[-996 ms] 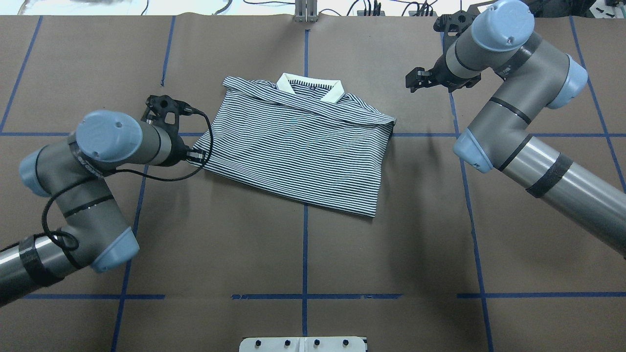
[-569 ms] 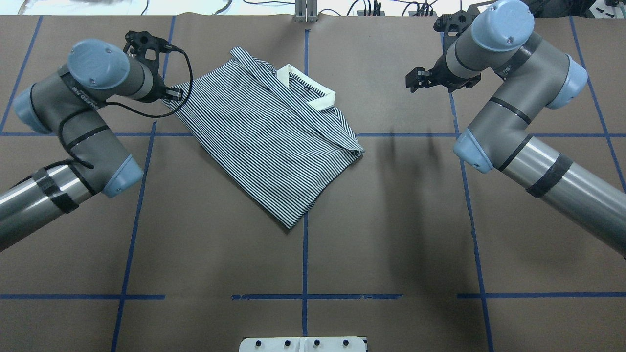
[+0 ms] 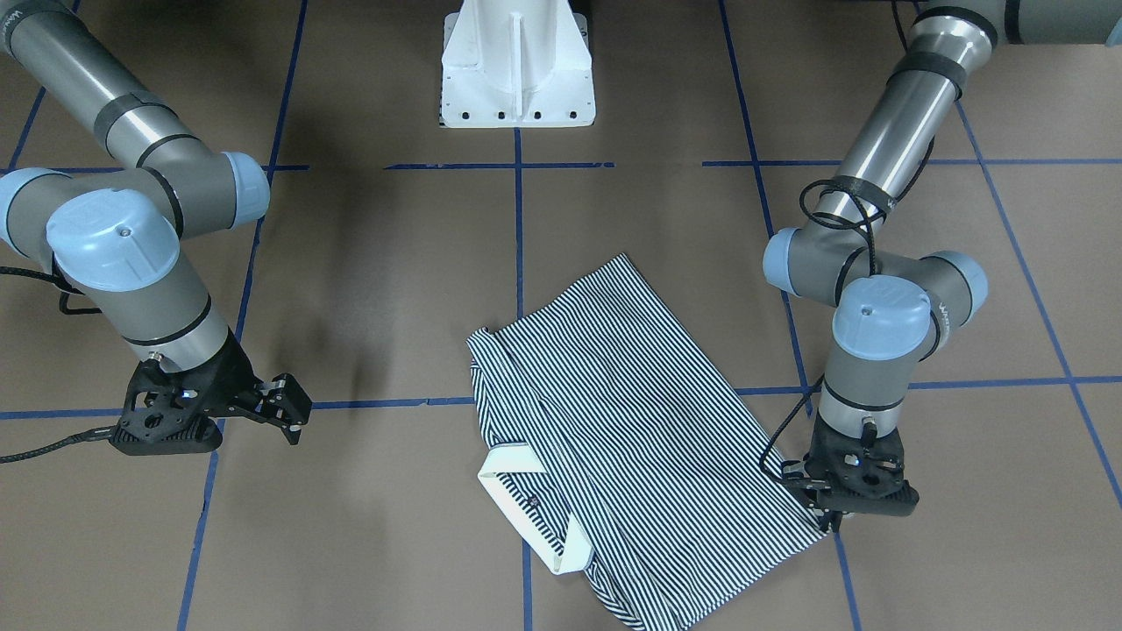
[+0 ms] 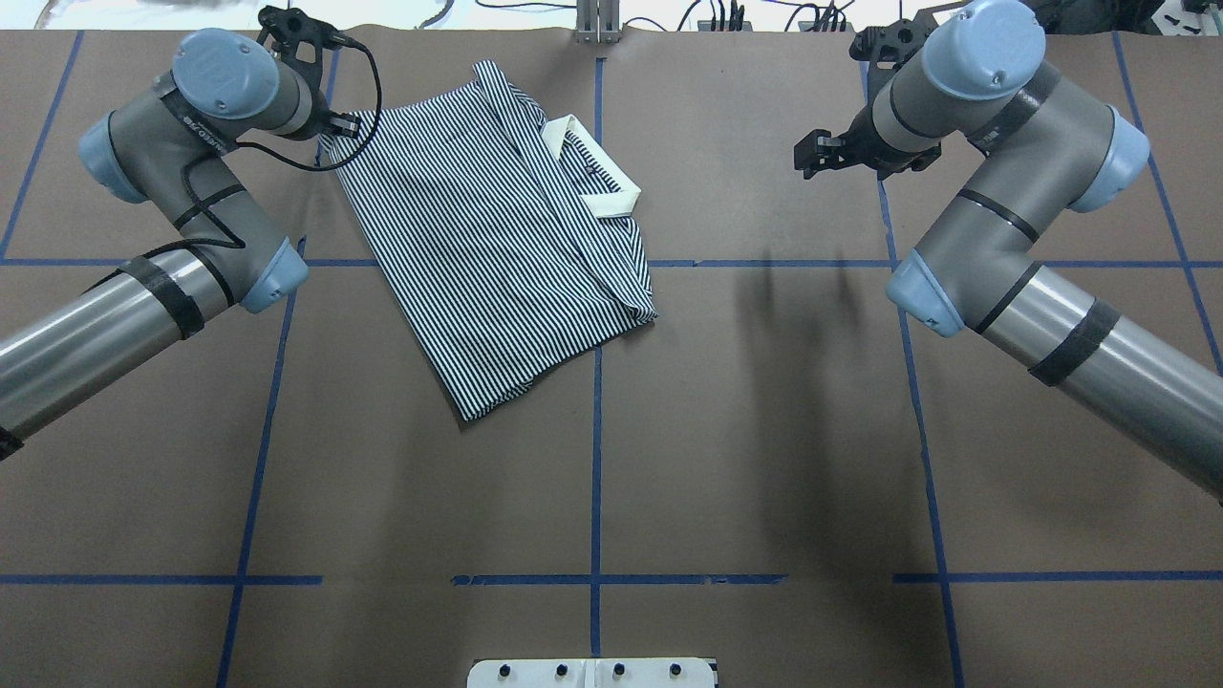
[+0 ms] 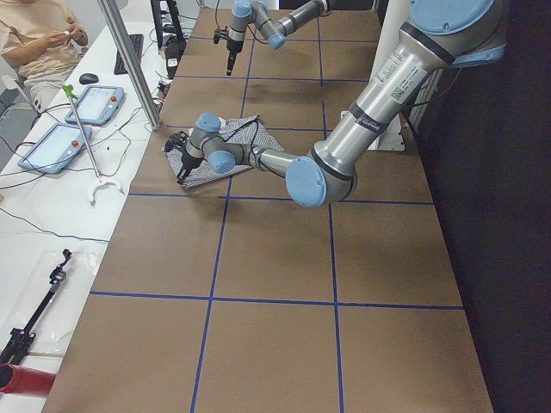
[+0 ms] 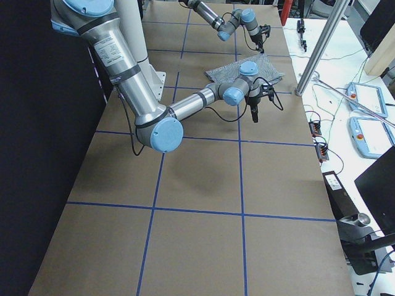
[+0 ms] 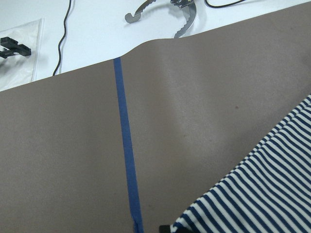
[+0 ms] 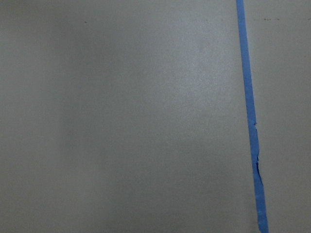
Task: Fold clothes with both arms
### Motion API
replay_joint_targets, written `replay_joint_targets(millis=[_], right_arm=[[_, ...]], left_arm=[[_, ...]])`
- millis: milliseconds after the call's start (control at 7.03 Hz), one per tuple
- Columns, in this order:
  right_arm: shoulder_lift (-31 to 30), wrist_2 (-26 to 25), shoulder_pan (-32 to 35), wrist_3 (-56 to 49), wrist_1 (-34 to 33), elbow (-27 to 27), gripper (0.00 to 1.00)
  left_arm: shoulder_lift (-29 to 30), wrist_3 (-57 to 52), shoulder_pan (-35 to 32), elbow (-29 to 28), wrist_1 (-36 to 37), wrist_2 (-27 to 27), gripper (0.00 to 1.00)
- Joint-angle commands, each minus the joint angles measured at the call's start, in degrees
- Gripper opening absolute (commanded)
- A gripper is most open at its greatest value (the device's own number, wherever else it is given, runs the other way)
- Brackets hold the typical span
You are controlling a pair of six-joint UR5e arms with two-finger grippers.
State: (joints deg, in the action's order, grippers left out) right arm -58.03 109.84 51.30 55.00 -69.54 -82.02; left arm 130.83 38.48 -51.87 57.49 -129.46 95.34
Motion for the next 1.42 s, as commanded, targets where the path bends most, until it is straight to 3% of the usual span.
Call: replay_joint_targets(millis=[0, 285, 427, 854, 996, 1280], right_arm=[[2.9, -3.0, -2.1, 7.2, -0.2, 1.2, 1.0], [16.2, -12.0, -7.3, 24.5, -0.2, 12.7, 0.89], [19.7, -15.6, -9.2, 32.3, 1.5, 16.9, 0.88], [26.3, -22.8, -14.0, 40.5, 8.0, 27.9, 0.77], [26.4, -23.4, -14.6, 40.7, 8.1, 28.5, 0.72], [26.4, -24.6, -15.5, 40.7, 8.1, 29.8, 0.72]], left_arm=[[0.0, -6.2, -1.4, -0.1, -0.4, 0.5, 1.0], [0.0, -6.1, -1.5, 1.3, -0.3, 0.6, 1.0], [0.0, -6.1, -1.4, 1.6, -0.3, 0.6, 1.0], [-0.1, -6.1, -1.4, 1.8, -0.3, 0.6, 1.0], [-0.1, -6.1, -1.4, 1.8, -0.5, 0.6, 1.0], [-0.4, -6.0, -1.4, 1.8, -0.5, 2.1, 1.0]])
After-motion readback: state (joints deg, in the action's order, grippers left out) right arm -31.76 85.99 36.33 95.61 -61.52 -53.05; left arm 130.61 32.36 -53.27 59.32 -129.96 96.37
